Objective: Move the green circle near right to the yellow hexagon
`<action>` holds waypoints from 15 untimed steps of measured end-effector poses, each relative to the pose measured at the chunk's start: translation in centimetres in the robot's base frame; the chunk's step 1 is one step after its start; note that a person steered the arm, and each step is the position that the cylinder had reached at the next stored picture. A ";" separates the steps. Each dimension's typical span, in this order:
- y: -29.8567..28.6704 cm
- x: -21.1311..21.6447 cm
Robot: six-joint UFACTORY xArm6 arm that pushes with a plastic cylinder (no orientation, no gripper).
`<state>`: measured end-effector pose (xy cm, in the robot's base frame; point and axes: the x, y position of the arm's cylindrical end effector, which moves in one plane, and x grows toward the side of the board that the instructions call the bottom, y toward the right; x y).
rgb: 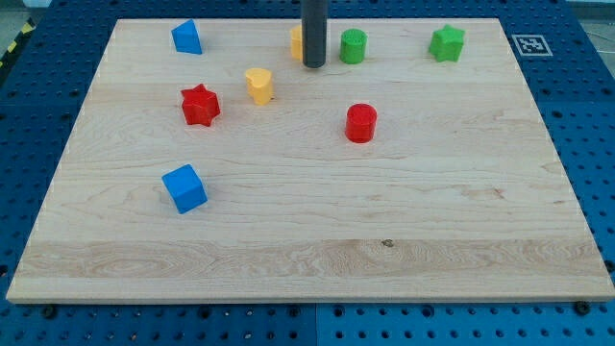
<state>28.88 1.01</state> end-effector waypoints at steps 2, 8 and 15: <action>2.1 0.0; 3.3 -0.6; 3.3 -1.8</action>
